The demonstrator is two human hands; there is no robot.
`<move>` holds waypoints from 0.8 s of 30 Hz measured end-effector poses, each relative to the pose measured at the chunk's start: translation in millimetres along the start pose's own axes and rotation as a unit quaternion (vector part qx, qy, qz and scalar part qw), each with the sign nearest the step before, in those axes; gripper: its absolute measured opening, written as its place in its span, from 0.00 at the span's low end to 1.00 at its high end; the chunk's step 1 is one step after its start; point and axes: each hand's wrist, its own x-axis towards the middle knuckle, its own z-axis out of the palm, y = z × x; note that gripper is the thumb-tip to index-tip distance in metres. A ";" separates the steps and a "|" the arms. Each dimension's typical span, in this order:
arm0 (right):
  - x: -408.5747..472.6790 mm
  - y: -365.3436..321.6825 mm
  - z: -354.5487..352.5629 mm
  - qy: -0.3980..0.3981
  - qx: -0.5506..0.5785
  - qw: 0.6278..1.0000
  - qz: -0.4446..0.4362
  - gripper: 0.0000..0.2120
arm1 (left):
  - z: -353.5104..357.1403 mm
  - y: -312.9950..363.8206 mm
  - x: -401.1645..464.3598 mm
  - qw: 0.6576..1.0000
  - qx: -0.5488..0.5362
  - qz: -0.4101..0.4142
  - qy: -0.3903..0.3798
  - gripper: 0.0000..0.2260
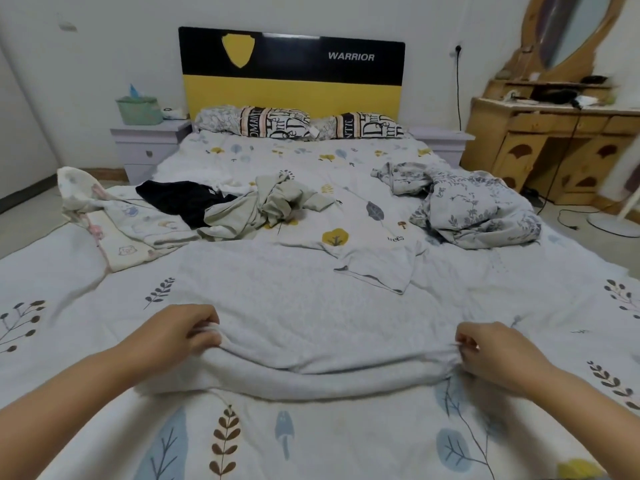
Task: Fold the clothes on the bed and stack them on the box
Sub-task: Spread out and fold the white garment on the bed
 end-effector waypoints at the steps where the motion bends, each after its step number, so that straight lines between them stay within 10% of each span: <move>1: 4.6 -0.1 -6.4 0.027 0.040 0.999 0.014 0.12 | -1.6 -2.8 5.1 1.000 -0.002 -0.003 0.013 0.09; 8: 62.2 -11.8 -32.1 0.086 0.207 0.974 0.018 0.08 | -14.6 -21.3 55.3 0.983 0.018 -0.056 0.175 0.07; 24: 236.9 -43.4 -11.5 0.222 0.089 0.970 0.041 0.12 | -0.5 -80.7 211.2 0.947 0.260 -0.035 0.188 0.10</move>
